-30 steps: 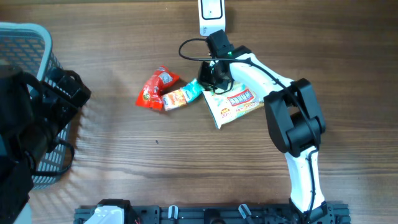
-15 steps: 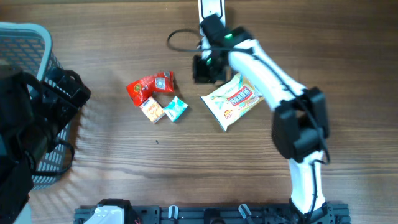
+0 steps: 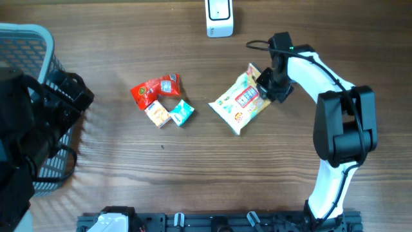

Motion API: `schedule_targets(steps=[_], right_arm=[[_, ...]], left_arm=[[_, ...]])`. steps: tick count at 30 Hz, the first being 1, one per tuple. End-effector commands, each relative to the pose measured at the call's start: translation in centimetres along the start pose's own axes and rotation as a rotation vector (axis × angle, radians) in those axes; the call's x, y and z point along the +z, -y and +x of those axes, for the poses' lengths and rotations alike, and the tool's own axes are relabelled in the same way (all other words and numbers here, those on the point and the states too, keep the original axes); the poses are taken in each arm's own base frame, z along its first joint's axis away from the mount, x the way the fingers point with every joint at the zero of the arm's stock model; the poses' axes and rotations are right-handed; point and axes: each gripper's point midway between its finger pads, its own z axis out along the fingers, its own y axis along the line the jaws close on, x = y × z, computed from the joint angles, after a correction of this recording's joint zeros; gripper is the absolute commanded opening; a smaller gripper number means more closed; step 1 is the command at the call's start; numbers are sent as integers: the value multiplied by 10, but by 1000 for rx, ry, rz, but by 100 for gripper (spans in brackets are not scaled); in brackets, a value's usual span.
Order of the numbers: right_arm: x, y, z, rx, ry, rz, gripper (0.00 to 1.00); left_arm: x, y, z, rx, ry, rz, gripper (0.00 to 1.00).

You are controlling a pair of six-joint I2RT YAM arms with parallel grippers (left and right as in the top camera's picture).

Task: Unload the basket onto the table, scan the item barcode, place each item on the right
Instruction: 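Reach the right gripper to the yellow snack bag and grasp it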

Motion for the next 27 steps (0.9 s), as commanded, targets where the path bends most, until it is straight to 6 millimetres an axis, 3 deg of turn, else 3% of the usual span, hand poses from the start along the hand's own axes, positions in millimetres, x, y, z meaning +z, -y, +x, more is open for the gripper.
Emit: schedule_targets(steps=[1, 3, 6, 8, 9, 10, 11, 14, 15, 18, 21, 25, 27], right_arm=[[6, -30, 1, -199, -5, -145, 17], [1, -49, -9, -342, 58, -209, 15], [-29, -63, -15, -415, 59, -215, 6], [-62, -83, -7, -525, 30, -274, 7], [-81, -93, 6, -583, -19, -319, 8], [-86, -91, 11, -576, -42, -306, 8], [-85, -85, 13, -557, -55, -278, 8], [-55, -46, -4, -309, -6, -68, 4], [-41, -45, 0, -275, -20, -75, 4], [-9, -57, 14, -319, -39, -146, 4], [7, -66, 34, -372, -40, -153, 5], [11, -92, 69, -603, -44, -195, 10], [11, -84, 63, -595, 24, -89, 4]], left_arm=[[0, -4, -3, -22, 15, -16, 100], [0, -4, -3, -22, 15, -16, 100], [0, -4, -3, -22, 15, -16, 100], [0, -4, -3, -22, 15, -16, 100], [0, -4, -3, -22, 15, -16, 100], [0, -4, -3, -22, 15, -16, 100], [0, -4, -3, -22, 15, -16, 100], [0, -4, -3, -22, 15, -16, 100], [0, -4, -3, -22, 15, -16, 100], [0, -4, -3, -22, 15, -16, 100], [0, -4, -3, -22, 15, -16, 100], [0, -4, -3, -22, 15, -16, 100], [0, -4, -3, -22, 15, -16, 100]])
